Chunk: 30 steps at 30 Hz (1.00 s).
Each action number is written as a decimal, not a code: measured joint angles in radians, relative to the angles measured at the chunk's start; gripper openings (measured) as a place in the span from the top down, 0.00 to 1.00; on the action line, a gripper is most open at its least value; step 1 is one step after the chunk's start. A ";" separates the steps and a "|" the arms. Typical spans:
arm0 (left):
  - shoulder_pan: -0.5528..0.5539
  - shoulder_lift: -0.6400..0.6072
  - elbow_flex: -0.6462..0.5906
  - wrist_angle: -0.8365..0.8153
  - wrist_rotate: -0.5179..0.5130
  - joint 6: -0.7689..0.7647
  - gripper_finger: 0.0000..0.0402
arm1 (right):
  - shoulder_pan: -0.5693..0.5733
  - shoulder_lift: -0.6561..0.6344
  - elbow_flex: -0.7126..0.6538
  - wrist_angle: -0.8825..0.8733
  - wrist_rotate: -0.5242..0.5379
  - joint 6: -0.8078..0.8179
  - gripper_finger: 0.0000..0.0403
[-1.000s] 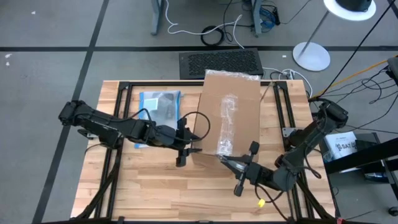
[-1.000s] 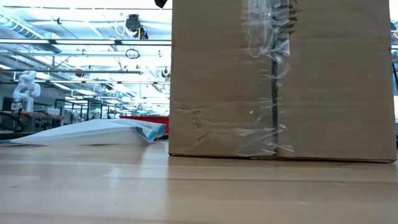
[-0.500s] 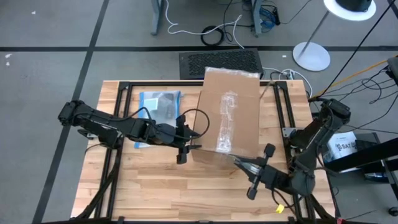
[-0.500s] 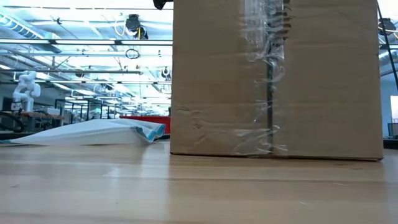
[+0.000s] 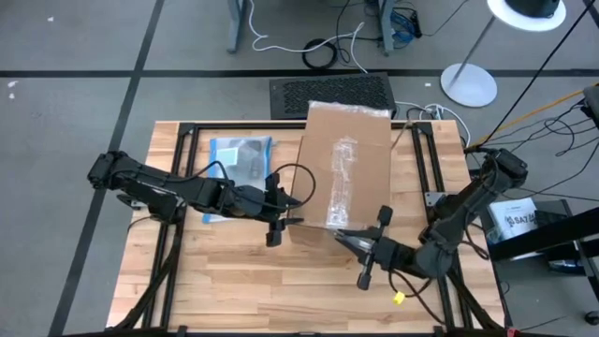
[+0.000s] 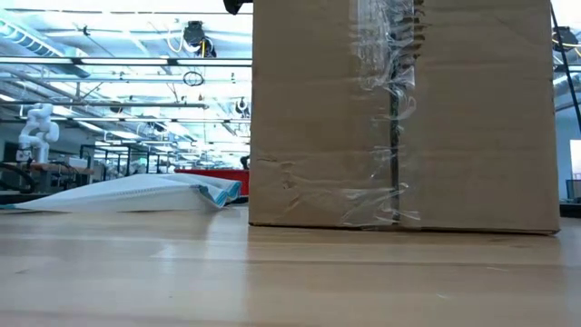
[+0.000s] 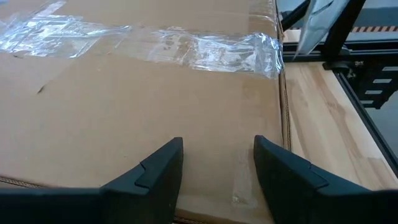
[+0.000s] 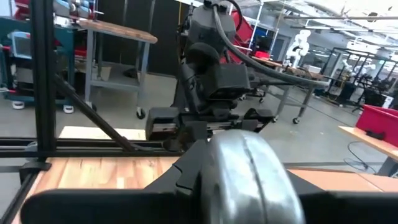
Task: Unpack boxes
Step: Break down box until it is fully flat
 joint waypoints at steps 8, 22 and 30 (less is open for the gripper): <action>0.000 0.000 0.000 -0.004 0.001 0.004 0.50 | -0.028 0.000 0.000 -0.019 -0.031 0.004 0.83; 0.002 -0.002 0.004 -0.043 0.001 -0.003 0.50 | -0.027 0.000 0.001 -0.107 0.006 0.064 0.83; 0.014 -0.004 0.007 -0.078 -0.001 -0.003 0.50 | -0.004 -0.013 0.000 -0.116 0.083 0.032 0.83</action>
